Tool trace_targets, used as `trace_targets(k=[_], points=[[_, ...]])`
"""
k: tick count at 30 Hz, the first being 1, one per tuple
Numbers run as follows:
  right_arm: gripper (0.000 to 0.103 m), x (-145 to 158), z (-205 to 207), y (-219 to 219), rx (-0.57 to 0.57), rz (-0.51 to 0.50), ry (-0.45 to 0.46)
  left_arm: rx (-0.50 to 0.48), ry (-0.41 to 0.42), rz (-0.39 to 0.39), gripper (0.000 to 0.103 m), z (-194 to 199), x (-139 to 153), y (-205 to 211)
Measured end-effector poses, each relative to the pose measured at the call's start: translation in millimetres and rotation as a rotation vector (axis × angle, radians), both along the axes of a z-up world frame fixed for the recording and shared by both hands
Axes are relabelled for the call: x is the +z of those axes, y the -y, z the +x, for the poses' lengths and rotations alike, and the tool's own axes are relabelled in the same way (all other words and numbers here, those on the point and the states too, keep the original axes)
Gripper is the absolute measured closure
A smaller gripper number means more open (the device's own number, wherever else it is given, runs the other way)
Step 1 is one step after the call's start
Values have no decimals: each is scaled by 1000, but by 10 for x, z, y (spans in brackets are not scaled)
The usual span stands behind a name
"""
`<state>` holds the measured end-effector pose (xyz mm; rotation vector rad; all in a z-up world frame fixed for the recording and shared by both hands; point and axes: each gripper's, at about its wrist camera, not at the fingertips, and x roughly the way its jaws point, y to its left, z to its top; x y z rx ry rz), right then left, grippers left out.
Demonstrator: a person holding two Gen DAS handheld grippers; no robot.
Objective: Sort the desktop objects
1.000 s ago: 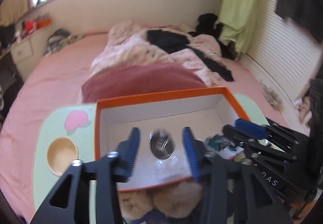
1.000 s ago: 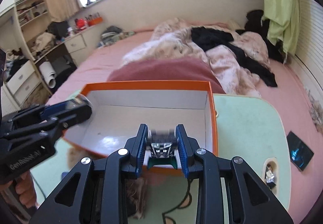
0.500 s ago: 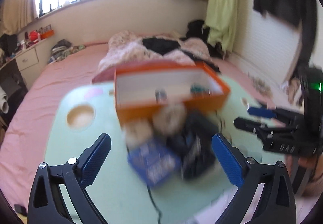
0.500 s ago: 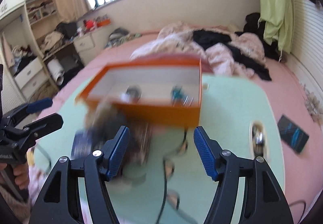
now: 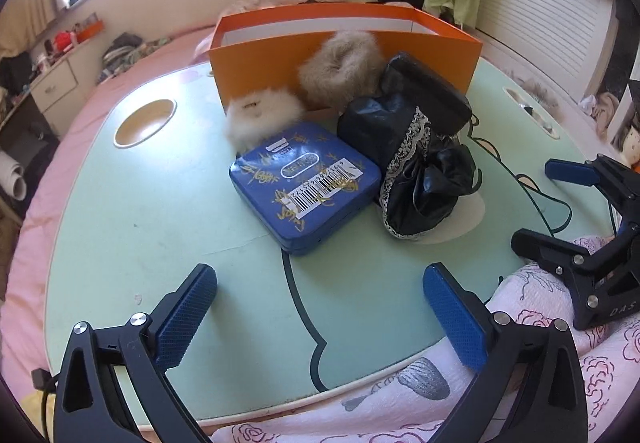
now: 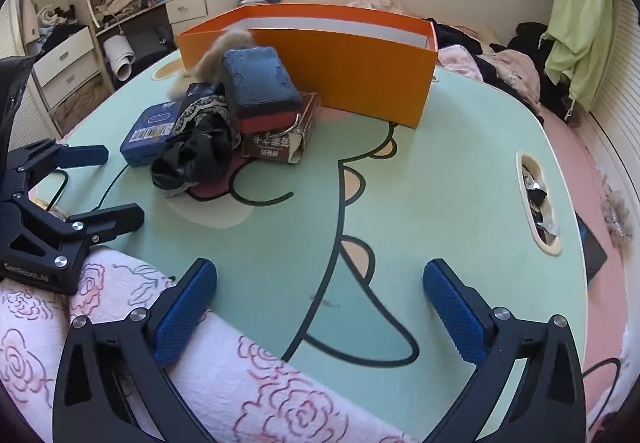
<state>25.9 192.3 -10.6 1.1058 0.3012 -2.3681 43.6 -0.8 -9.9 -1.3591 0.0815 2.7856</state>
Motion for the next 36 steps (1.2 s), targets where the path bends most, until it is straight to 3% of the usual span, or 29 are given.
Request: trace_targets(k=[36], points=[[0,16,11,-17,5,-9,-17,-2,-4,3,0,37,-5,28]])
